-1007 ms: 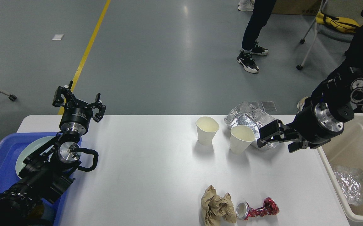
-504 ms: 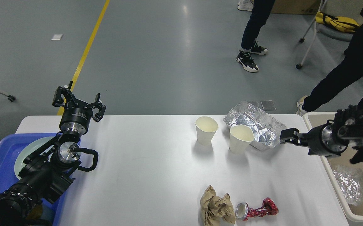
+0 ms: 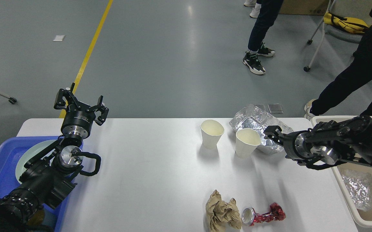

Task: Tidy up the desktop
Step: 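Reach the right gripper to the paper cup beside the plastic container, then grasp the paper cup with the right gripper and lift it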

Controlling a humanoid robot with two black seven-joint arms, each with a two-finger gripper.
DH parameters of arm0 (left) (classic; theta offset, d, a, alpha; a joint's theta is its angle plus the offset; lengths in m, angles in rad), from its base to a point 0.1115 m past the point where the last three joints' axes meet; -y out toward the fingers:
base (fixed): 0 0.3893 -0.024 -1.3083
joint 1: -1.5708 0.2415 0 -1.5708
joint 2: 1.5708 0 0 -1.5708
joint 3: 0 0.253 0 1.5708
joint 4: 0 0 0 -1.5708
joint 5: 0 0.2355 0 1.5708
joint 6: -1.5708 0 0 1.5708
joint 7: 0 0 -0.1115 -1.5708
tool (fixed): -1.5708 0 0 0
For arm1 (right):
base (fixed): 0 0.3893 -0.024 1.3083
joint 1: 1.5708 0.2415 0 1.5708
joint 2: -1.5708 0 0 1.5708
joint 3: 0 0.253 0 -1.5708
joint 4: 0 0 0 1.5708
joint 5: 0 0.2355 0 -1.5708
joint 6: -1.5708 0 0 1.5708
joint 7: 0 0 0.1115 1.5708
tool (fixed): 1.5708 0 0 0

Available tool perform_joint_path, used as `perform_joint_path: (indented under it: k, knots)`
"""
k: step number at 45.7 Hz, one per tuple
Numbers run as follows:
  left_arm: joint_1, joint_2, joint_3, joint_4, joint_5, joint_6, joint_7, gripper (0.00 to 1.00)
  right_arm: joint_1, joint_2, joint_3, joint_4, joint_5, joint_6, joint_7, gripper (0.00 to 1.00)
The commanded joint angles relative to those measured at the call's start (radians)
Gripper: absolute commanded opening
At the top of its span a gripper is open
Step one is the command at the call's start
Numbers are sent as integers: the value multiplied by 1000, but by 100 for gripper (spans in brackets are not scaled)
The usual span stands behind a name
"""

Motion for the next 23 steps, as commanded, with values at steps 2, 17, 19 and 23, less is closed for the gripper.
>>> perform_joint_path:
  k: [2,17,19,23]
  knots:
    - [-1,0,0,0,0,0,0,98,-7,35,2,-42,16,-4,0,100]
    - [1,0,0,0,0,0,0,98,-93,113,13,-117,19,-52,-2,99]
    - [1,0,0,0,0,0,0,98,-98,120,22,-122,30,-55,-2,99]
    - [1,0,0,0,0,0,0,98,-110,126,36,-133,71,-59,-2,93]
